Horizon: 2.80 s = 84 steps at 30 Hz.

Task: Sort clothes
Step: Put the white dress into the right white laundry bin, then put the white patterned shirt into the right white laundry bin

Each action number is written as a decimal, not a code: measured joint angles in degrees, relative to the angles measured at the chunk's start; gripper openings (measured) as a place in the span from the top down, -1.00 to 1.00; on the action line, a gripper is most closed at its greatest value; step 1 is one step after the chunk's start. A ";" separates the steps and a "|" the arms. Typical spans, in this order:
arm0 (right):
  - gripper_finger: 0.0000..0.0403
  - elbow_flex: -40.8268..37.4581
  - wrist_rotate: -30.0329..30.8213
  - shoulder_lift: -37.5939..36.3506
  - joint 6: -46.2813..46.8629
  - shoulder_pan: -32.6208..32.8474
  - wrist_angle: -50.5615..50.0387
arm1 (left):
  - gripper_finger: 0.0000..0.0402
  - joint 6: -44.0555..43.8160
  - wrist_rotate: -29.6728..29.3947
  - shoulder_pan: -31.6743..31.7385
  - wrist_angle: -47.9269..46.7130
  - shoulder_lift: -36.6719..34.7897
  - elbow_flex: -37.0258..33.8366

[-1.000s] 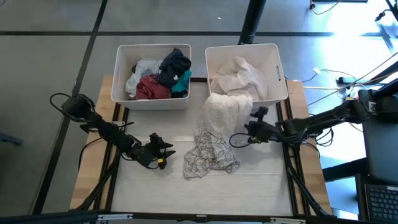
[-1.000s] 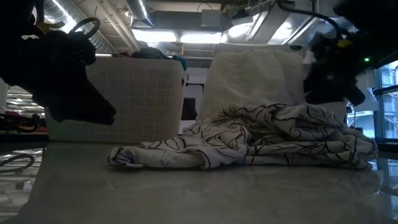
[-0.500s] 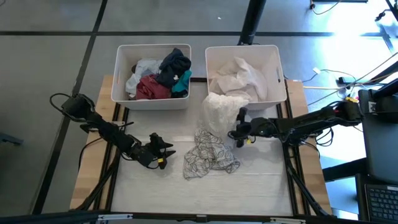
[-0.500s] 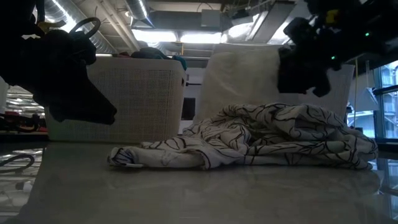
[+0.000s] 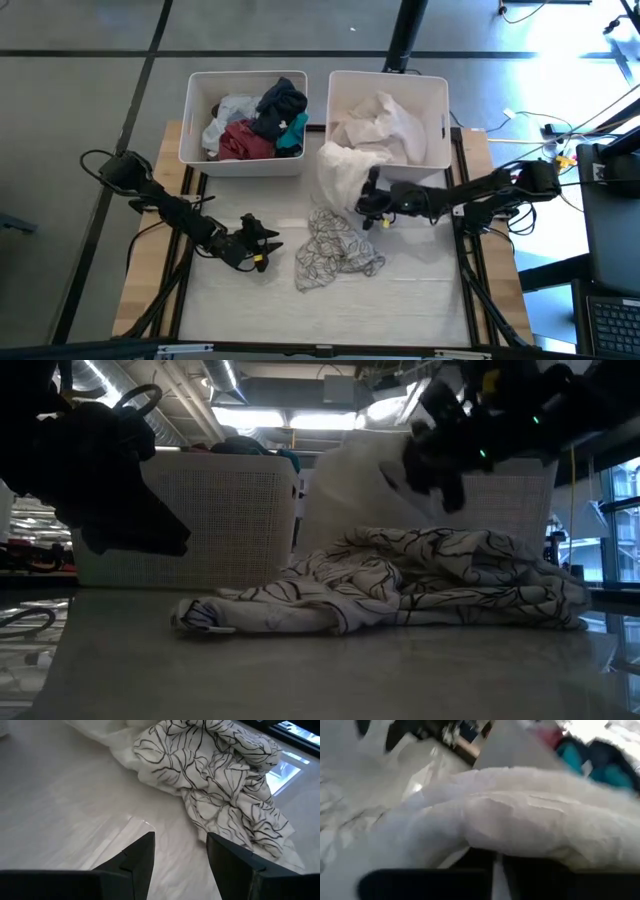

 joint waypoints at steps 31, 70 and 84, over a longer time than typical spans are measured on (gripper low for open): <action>0.97 71.45 14.66 -8.64 -47.82 -24.40 -38.48 | 0.16 0.01 0.02 0.00 -0.07 0.00 0.00; 0.58 81.07 -1.69 20.83 -2.07 -36.37 -110.78 | 0.16 0.47 -0.01 0.00 1.02 0.00 0.00; -0.34 87.58 -2.07 11.22 0.98 -26.55 -120.67 | 0.16 0.40 0.09 0.00 1.21 0.00 0.00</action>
